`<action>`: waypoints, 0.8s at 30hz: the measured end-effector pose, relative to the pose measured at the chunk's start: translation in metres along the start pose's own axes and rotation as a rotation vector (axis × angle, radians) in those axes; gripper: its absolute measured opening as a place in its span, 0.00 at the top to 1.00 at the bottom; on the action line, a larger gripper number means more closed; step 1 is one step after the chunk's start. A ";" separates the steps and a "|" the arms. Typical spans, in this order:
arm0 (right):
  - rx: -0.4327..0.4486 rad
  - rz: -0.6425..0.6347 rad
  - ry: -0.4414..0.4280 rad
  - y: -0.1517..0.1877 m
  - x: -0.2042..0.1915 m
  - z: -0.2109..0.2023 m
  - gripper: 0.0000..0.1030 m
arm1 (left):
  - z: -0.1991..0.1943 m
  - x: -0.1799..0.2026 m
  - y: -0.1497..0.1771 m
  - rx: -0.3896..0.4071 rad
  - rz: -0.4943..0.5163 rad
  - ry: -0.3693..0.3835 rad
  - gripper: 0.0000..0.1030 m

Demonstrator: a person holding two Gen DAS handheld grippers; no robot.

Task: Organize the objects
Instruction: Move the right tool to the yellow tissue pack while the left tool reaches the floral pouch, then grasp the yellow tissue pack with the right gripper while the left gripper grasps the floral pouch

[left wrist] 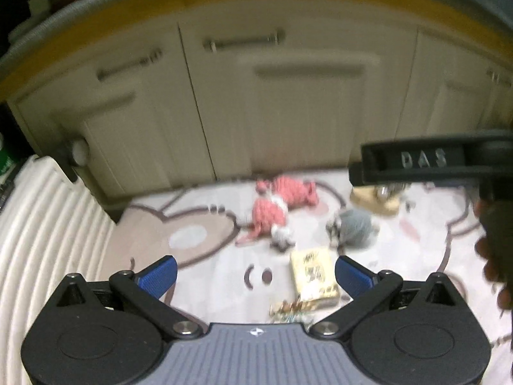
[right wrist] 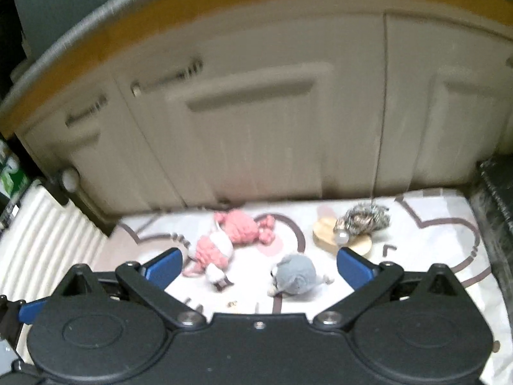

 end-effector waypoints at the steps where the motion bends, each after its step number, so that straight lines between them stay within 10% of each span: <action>1: -0.029 -0.003 -0.004 0.004 -0.001 0.009 0.00 | 0.006 -0.001 0.004 -0.015 0.001 0.002 0.00; 12: -0.295 0.054 -0.105 0.051 -0.022 0.082 0.21 | 0.047 -0.008 0.047 -0.160 0.032 0.090 0.00; 24: -0.367 0.035 -0.055 0.078 -0.031 0.125 0.34 | 0.060 0.002 0.059 -0.211 0.029 0.175 0.00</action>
Point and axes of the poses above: each gripper's, at about its wrist camera, not at the fingertips, and z roughly the way its jaws point, x to its right, y to its underside, the point moved 9 cm from there along z, roughly the way its jaws point, and after that the axes turned 4 degrees about -x, right-handed, at the moved point
